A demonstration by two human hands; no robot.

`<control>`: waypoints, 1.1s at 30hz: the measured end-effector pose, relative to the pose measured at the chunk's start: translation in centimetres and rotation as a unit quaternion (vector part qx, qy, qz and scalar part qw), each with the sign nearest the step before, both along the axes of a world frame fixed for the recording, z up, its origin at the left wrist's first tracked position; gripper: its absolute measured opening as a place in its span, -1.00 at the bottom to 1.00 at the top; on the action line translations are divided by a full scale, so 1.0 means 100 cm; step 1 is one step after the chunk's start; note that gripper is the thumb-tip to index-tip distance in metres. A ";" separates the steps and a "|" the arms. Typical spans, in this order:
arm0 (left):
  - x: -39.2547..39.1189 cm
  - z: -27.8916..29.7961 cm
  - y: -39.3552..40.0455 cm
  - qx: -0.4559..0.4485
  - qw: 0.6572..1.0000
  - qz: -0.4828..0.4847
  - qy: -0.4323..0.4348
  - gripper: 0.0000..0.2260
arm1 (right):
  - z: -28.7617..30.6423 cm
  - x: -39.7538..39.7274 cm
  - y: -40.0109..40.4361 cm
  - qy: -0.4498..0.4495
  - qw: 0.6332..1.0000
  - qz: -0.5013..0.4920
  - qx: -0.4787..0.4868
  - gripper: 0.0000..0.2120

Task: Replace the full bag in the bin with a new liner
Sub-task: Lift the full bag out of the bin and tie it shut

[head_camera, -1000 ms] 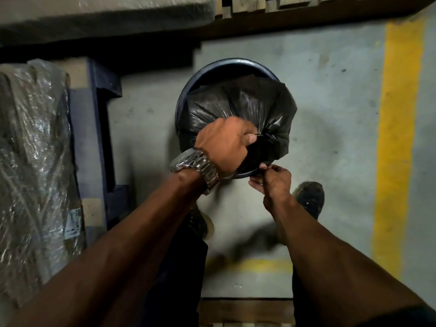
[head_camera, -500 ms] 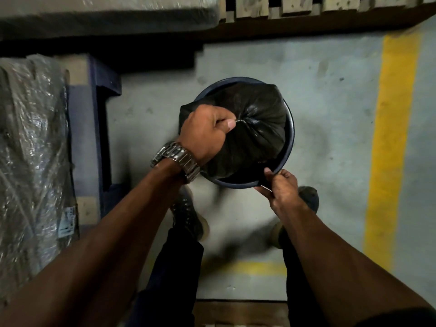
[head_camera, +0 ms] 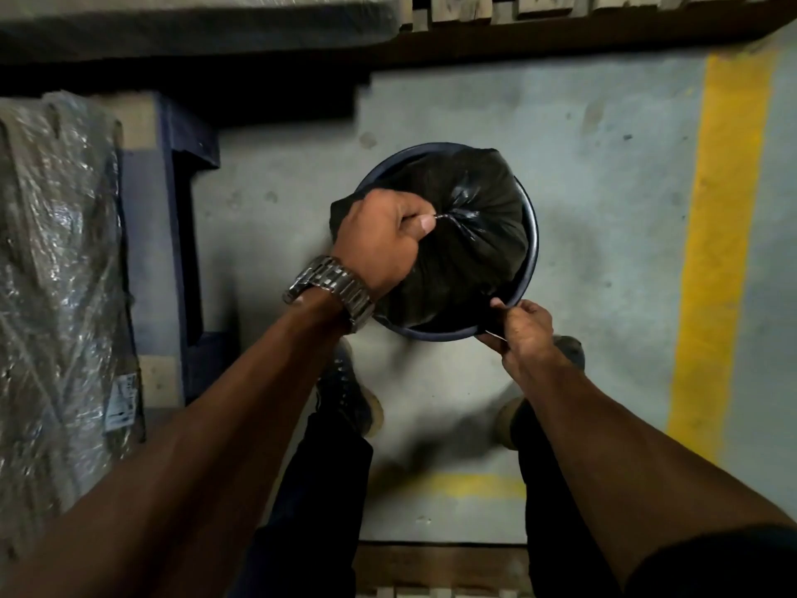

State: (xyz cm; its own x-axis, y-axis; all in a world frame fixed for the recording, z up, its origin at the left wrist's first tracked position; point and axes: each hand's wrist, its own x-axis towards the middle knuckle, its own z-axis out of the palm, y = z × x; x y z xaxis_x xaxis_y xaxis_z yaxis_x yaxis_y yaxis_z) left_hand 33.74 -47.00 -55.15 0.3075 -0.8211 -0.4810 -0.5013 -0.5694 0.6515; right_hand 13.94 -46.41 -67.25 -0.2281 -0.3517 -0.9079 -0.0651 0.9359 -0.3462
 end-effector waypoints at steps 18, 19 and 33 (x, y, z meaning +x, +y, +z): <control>0.002 0.064 -0.030 -0.114 0.979 -0.101 -0.132 -0.78 | -0.002 -0.010 -0.002 -0.069 0.997 -0.023 -0.024 -0.76; 0.003 0.067 -0.031 -0.123 0.978 -0.096 -0.137 -0.80 | -0.002 -0.010 -0.005 -0.075 0.996 -0.028 -0.028 -0.76; 0.018 0.079 -0.052 -0.156 0.982 -0.049 -0.091 -0.89 | 0.004 -0.009 -0.045 0.006 1.000 -0.026 -0.006 -0.71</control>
